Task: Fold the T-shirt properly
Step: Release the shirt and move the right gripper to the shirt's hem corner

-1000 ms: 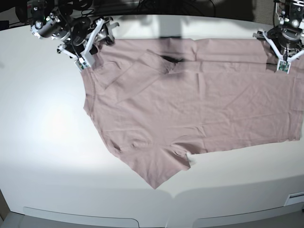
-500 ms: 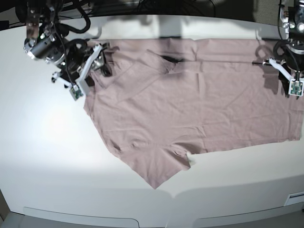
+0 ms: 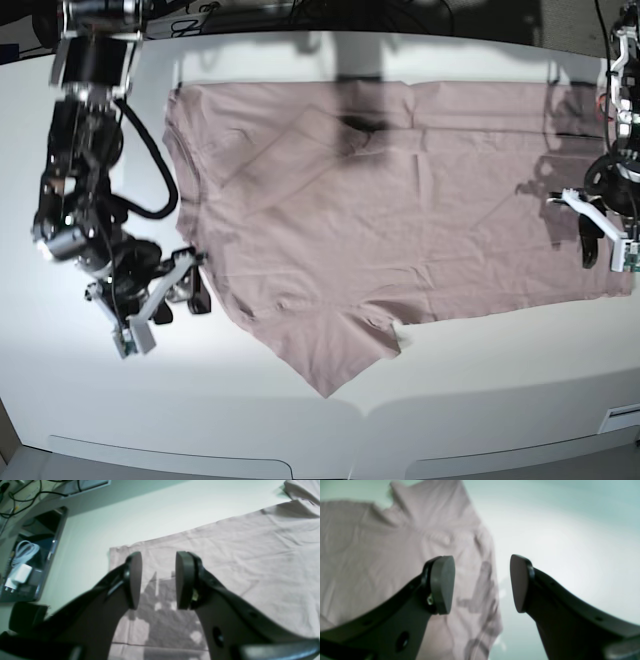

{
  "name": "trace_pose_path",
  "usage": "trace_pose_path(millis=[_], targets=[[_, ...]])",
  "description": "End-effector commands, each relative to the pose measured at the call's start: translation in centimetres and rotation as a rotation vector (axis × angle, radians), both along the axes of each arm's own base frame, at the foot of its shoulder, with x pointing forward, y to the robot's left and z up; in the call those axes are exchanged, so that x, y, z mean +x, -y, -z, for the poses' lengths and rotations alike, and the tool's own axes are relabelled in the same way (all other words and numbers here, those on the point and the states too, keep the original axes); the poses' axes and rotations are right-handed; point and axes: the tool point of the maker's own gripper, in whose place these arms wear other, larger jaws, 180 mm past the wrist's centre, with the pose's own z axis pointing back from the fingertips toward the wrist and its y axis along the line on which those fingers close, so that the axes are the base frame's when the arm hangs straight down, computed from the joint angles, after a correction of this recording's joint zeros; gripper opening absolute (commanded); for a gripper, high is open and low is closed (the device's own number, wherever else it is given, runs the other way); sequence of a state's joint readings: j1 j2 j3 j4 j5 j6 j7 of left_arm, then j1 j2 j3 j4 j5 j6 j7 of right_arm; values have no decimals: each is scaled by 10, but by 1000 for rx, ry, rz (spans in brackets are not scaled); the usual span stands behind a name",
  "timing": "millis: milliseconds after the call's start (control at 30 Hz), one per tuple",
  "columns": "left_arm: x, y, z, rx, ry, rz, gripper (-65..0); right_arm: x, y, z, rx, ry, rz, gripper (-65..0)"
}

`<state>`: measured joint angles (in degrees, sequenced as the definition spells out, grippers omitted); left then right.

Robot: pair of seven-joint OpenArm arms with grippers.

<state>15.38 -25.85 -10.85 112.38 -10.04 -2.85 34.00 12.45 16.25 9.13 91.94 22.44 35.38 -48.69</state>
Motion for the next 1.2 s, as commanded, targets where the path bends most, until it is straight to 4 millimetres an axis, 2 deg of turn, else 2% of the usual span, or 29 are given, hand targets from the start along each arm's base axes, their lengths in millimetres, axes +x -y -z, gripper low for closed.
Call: trace_pose_path(millis=[0,200,333,500,567,800,900,1067,1167], targets=[[5,-3,-14,21,43,3,-428,19,-1,-18,11,50,-9,-312],[5,-3,-14,21,42,5,-428,76,-21,5,-46,-69,-78,-312],[4,-4,-11,22,27,1,-428,106,-21,14,-173,-99,-108,-312],[2,-4,-9,22,13,-3,-428,141,-12,7,-172,-107,-24,-312],[2,-3,-9,13,12,-2,-428,149,-10,10,-179,-128,4,-312],[2,6,-5,-23,-5,40,-428,143,-31,43,-174,-272,-2,-312],[2,11,-4,-43,-10,61,-428,136,-34,53,-175,-303,-7,-312],[1,11,-3,-43,-17,61,-428,130,-31,61,-182,-328,-5,-312],[0,11,-2,-43,-23,59,-428,117,-22,78,-192,-369,11,-312]])
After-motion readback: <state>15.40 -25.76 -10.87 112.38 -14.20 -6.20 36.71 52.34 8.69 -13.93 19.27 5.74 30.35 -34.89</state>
